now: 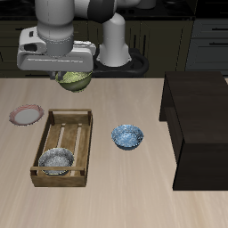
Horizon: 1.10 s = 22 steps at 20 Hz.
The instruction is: Place the green bowl and the black bowl in the wooden tray
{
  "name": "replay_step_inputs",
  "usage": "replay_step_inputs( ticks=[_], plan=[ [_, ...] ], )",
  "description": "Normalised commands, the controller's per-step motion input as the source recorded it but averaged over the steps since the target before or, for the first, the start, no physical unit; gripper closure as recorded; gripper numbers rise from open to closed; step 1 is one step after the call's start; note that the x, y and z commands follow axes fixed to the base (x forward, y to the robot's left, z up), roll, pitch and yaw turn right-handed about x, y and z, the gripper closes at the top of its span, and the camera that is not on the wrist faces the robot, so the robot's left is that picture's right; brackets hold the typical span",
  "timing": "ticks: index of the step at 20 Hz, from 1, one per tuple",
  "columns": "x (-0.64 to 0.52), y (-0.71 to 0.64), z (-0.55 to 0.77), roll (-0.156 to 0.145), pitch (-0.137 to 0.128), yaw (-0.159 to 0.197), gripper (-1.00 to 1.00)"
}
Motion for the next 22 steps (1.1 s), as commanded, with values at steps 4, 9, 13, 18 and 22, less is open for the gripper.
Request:
replay_step_inputs(
  ticks=[4, 9, 13, 18, 22],
  plan=[
    [0.15, -0.28, -0.19, -0.006, 0.015, 0.006, 1.0],
    [0.16, -0.08, -0.27, 0.017, 0.035, -0.01, 1.0],
    [0.05, 0.03, -0.31, 0.052, 0.019, -0.002, 1.0],
    [-0.05, 0.05, -0.34, 0.025, 0.015, -0.009, 1.0],
    [-0.03, -0.09, -0.23, -0.002, 0.011, -0.012, 1.0]
  ],
)
